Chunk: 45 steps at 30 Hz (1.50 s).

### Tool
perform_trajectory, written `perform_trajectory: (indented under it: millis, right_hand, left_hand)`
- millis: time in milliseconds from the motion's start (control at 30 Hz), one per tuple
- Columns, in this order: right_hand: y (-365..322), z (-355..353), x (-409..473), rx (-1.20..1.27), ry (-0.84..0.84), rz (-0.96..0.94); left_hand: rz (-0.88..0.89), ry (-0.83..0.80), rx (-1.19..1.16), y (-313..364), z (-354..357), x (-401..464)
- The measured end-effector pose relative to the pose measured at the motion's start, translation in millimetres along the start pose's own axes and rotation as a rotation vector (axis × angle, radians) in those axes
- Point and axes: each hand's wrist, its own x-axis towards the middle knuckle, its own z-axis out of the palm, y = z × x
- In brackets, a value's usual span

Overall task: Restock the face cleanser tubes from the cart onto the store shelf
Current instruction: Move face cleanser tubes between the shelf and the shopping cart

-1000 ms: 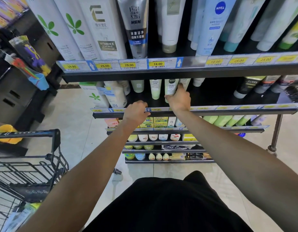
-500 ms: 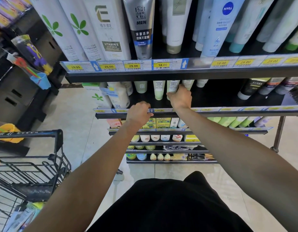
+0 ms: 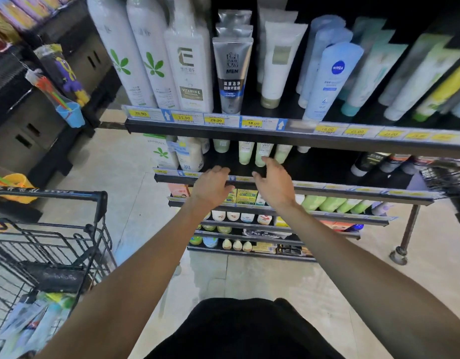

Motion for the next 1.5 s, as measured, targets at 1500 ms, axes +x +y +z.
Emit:
perform_trajectory:
  millis: [1500]
  right_hand:
    - [-399,366,-353,-0.33,-0.979,-0.826]
  left_hand:
    - [-1.191,0.075,-0.366,-341,8,-615]
